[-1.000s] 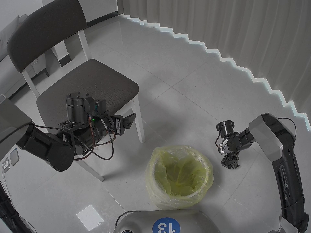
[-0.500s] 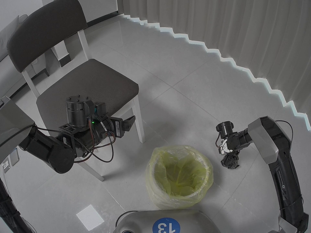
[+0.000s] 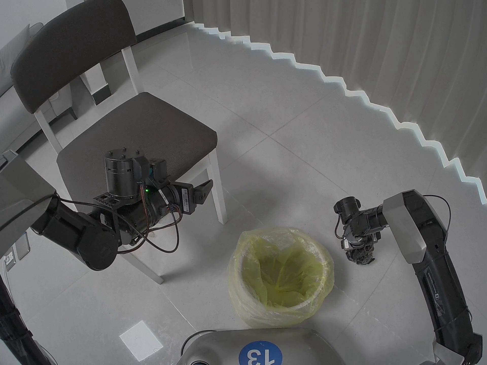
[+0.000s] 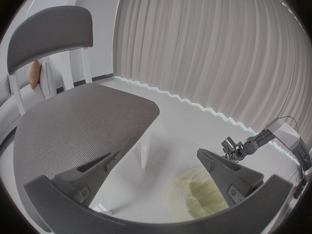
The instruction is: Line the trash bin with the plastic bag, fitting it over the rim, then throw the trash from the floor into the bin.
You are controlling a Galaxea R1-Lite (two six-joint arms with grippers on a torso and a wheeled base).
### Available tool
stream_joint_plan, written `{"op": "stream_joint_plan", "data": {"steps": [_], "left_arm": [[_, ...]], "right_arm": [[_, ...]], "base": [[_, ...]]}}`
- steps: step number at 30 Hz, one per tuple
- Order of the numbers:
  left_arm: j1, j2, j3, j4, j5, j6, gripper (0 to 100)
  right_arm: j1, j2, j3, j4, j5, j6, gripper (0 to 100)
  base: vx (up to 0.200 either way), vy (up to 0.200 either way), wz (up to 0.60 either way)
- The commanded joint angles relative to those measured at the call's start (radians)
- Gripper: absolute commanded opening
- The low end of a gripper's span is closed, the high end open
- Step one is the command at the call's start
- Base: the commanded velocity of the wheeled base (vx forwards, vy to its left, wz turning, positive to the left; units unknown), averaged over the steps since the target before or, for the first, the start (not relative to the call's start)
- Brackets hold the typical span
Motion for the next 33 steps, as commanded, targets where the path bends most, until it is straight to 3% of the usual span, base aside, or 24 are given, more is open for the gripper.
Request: {"op": "stream_joint_plan", "data": {"steps": [1,11,12,27,33], "left_arm": [[0.001,0.006,-0.001,0.0,0.001,0.0,100],[0.006,0.0,-0.001,0.0,0.001,0.0,100],[0.007,-0.002,-0.001,0.0,0.001,0.0,100],[0.007,-0.017,0.012,-0.017,0.001,0.003,100],[0.001,-0.023,0.005,-0.026,0.004,0.009,100]], "right_arm": [[0.001,0.02,-0.006,0.003,0.0,0.002,100],[0.001,0.019,-0.006,0.004,0.0,0.008,100],[0.0,0.019,-0.006,0.004,0.0,0.008,0],[0.003,0.014,-0.006,0.004,0.0,0.008,0],[0.024,-0.006,-0.006,0.0,-0.04,0.003,0]], "base": [[0.0,0.0,0.0],[0.0,0.0,0.0],[0.0,0.0,0.0],[0.0,0.0,0.0],[0.0,0.0,0.0]]}}
